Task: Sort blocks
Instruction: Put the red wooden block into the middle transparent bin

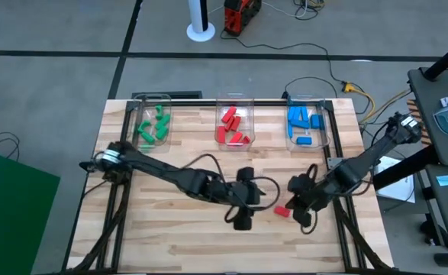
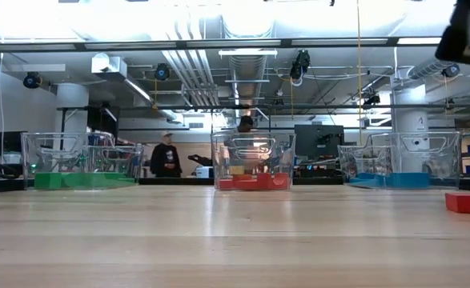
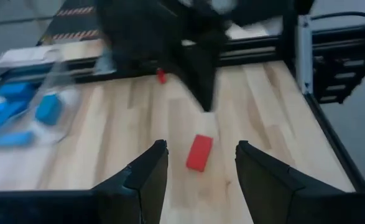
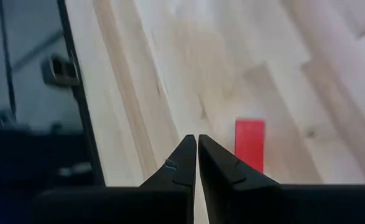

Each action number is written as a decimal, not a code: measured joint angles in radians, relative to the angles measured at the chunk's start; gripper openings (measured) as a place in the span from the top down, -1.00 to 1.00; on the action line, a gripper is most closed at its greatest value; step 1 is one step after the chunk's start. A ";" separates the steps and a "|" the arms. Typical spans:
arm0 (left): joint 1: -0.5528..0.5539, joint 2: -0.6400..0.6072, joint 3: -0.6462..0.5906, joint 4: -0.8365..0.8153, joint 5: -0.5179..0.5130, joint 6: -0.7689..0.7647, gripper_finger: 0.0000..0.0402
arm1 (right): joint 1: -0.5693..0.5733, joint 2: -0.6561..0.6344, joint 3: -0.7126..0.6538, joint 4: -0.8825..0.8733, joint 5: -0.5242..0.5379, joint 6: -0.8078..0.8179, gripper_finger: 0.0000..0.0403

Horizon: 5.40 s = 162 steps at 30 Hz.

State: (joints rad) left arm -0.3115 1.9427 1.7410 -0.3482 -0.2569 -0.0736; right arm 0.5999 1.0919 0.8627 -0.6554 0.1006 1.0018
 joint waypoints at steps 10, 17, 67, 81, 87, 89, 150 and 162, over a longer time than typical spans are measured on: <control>0.033 0.150 0.000 0.189 0.107 0.060 0.17 | 0.002 -0.175 0.000 0.010 0.226 0.022 0.95; 0.064 0.233 -0.001 0.328 0.198 0.056 0.17 | 0.002 -0.249 0.000 0.017 0.325 0.016 0.95; 0.132 0.460 -0.001 0.541 0.239 0.038 0.08 | 0.002 -0.311 0.002 0.191 0.611 -0.134 0.94; 0.131 0.460 -0.001 0.603 0.293 0.063 -0.28 | 0.002 -0.312 0.002 0.190 0.628 -0.141 0.94; 0.131 0.483 -0.001 0.624 0.295 0.065 -0.28 | 0.002 -0.311 0.002 0.187 0.634 -0.142 0.94; 0.129 0.499 0.000 0.657 0.295 0.065 -0.28 | 0.002 -0.311 0.002 0.184 0.634 -0.141 0.94; 0.127 0.615 0.001 0.733 0.317 0.067 0.22 | 0.002 -0.310 0.001 0.180 0.660 -0.120 0.94; 0.127 0.609 0.001 0.725 0.315 0.057 0.41 | 0.002 -0.310 0.001 0.180 0.660 -0.121 0.94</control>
State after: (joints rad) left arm -0.1846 2.5519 1.7416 0.3771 0.0586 -0.0166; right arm 0.6018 0.7818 0.8639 -0.4757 0.7610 0.8808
